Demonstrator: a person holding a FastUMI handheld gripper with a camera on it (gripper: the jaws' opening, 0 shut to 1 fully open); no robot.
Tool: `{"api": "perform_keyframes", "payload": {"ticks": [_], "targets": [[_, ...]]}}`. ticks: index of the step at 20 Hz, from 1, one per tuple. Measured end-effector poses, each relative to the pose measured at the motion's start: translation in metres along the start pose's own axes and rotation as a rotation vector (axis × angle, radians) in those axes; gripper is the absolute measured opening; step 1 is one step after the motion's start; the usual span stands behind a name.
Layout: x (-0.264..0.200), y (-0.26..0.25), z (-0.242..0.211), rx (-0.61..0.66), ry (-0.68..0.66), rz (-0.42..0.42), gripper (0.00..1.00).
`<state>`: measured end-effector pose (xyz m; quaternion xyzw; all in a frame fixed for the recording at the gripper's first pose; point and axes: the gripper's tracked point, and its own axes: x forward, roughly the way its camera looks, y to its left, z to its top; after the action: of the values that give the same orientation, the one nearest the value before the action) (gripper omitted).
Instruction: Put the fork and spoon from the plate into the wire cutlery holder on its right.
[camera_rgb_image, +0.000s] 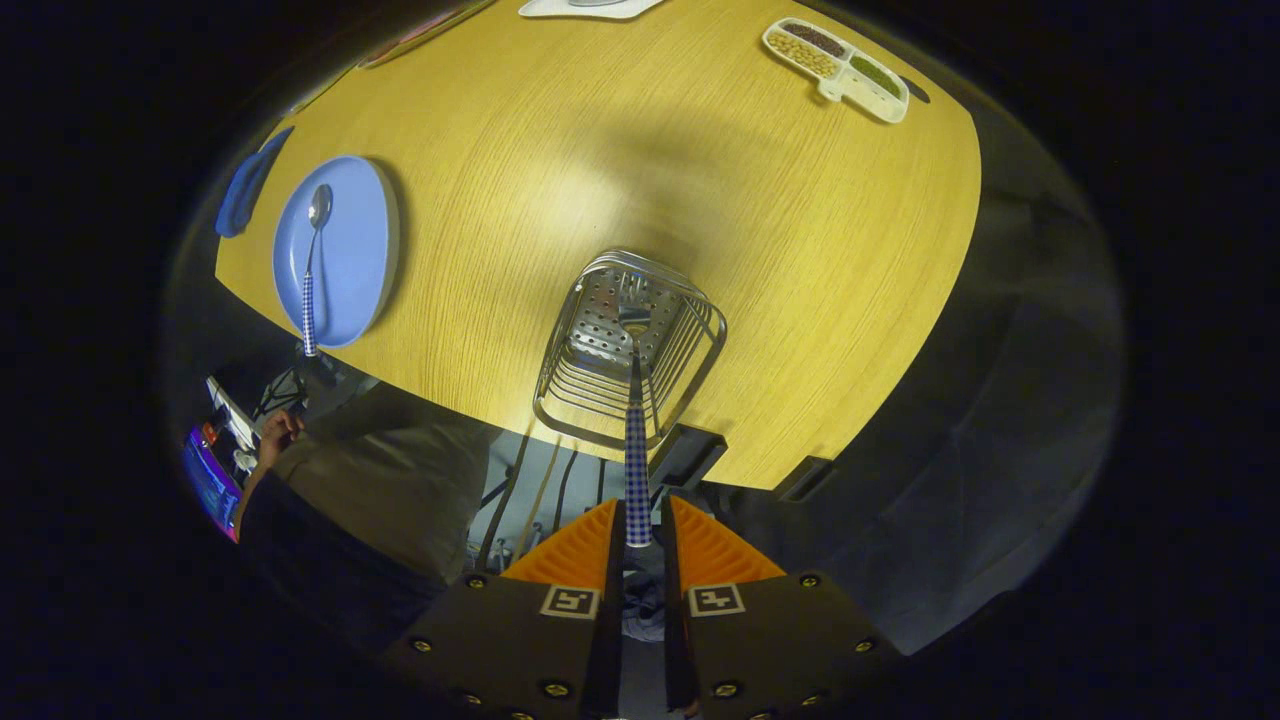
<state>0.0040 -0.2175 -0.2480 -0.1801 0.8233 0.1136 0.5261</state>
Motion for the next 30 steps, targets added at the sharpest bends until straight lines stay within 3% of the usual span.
{"api": "perform_keyframes", "payload": {"ticks": [6, 16, 21, 30], "targets": [[-0.016, 0.021, -0.018, 0.008, -0.098, -0.027, 0.18], [-0.028, 0.106, -0.038, -0.084, -0.257, -0.029, 0.18], [-0.024, 0.141, -0.018, -0.09, -0.328, -0.023, 0.18], [-0.004, 0.215, 0.024, -0.048, -0.379, 0.064, 0.18]]}}
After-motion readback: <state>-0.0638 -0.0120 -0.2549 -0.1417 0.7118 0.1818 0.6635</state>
